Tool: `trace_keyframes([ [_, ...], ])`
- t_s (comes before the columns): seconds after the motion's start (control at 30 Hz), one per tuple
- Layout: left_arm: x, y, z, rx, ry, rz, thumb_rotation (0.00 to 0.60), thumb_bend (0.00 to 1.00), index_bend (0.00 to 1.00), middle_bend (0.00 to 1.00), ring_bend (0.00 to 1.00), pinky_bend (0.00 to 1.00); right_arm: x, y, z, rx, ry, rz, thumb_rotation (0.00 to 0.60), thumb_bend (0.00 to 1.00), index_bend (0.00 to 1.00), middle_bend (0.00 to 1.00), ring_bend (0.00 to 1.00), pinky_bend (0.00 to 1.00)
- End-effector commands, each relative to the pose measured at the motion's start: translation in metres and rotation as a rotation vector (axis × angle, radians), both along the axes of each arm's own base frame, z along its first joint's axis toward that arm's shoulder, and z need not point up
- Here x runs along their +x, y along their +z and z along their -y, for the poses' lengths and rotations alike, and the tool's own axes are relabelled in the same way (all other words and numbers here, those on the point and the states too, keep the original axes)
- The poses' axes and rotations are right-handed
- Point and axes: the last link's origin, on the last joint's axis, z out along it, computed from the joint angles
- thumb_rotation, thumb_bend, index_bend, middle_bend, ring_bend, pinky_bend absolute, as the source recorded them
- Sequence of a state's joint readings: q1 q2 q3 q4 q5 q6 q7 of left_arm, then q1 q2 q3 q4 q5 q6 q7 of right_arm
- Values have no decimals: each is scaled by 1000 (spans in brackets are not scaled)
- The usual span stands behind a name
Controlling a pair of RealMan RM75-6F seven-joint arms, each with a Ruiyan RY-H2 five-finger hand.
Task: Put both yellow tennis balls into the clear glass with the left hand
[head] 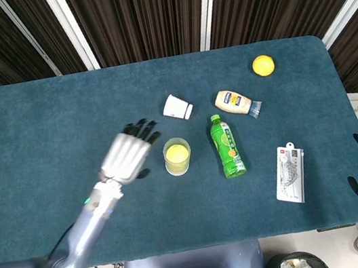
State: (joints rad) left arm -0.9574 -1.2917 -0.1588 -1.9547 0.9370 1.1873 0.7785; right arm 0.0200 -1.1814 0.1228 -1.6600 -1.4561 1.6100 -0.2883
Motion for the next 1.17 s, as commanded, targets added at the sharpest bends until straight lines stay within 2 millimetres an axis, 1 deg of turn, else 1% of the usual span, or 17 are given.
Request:
trace_keyframes([
  [0.03, -48, 31, 23, 87, 65, -39, 600, 23, 248, 105, 79, 214, 0, 0, 0, 0, -3, -1, 600, 340, 27, 75, 119, 61],
  [0.07, -62, 39, 28, 110, 83, -24, 600, 23, 247, 104, 78, 213, -1, 0, 0, 0, -6, -2, 600, 340, 27, 75, 119, 61],
  [0.13, -83, 48, 35, 147, 100, 1, 600, 23, 246, 101, 77, 213, -1, 0, 1, 0, -8, -4, 600, 340, 28, 75, 118, 61],
  [0.23, -125, 61, 47, 202, 129, 27, 600, 24, 232, 92, 74, 210, 0, -1, 0, 4, -2, -7, 600, 339, 28, 75, 118, 61],
  [0.37, -167, 66, 65, 201, 158, 62, 600, 23, 205, 64, 40, 177, 0, -3, 0, 6, -2, -9, 600, 340, 28, 75, 118, 61],
  [0.43, -183, 67, 74, 196, 164, 78, 600, 23, 198, 52, 28, 168, 0, -3, 1, 9, -3, -9, 600, 340, 28, 75, 118, 61],
  [0.57, -203, 71, 92, 192, 165, 102, 600, 23, 190, 40, 14, 151, 0, -4, 0, 12, 3, -11, 600, 340, 28, 75, 119, 61],
  [0.73, -216, 82, 114, 203, 183, 144, 600, 23, 181, 30, 0, 144, 0, -1, 0, 6, 3, -6, 600, 339, 28, 75, 119, 61],
  [0.83, -228, 87, 123, 220, 203, 125, 600, 23, 179, 30, 0, 144, 0, 1, 0, 3, 6, -3, 600, 340, 28, 75, 118, 61],
  [1.0, -238, 92, 128, 233, 219, 95, 600, 23, 179, 29, 0, 143, 2, 1, -1, 3, 10, -1, 600, 340, 28, 75, 119, 61],
  [1.17, -241, 95, 127, 242, 222, 103, 600, 23, 179, 29, 0, 143, 2, 2, -2, -1, 11, -1, 600, 340, 28, 75, 118, 61],
])
